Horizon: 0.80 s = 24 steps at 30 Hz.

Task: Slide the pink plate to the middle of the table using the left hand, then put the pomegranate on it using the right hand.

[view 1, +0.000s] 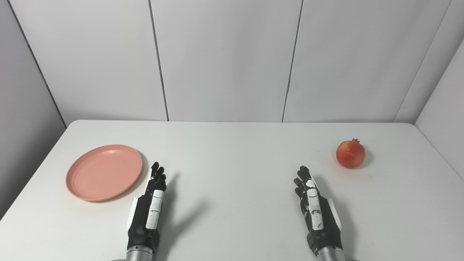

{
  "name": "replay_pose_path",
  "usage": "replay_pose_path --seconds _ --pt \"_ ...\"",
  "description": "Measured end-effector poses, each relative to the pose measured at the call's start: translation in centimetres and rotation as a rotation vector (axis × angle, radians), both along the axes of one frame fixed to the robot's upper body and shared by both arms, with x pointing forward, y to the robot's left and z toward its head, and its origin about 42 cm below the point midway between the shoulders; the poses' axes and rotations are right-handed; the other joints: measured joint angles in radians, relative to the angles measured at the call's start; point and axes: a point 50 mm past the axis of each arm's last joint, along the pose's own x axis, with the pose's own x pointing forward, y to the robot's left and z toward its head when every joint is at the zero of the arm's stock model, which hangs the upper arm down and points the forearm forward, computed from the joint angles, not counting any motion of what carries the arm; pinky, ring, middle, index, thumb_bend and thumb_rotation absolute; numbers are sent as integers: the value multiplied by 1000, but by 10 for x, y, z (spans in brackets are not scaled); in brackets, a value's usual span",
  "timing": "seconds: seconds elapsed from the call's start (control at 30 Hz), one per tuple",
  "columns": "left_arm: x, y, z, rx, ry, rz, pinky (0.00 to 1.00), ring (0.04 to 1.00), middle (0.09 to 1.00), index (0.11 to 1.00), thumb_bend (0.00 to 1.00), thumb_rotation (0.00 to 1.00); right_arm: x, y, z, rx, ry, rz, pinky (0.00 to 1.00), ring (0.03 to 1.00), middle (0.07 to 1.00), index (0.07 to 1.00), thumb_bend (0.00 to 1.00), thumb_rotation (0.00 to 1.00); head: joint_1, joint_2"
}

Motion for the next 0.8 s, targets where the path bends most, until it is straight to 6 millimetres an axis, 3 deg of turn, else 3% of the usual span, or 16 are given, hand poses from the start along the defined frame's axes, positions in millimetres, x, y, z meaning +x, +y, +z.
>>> replay_pose_path --seconds 0.8 --pt "0 0 0 -10 5 2 1000 1000 1000 1000 734 929 0 0 0 9 -1 3 1000 959 960 948 745 1000 0 2"
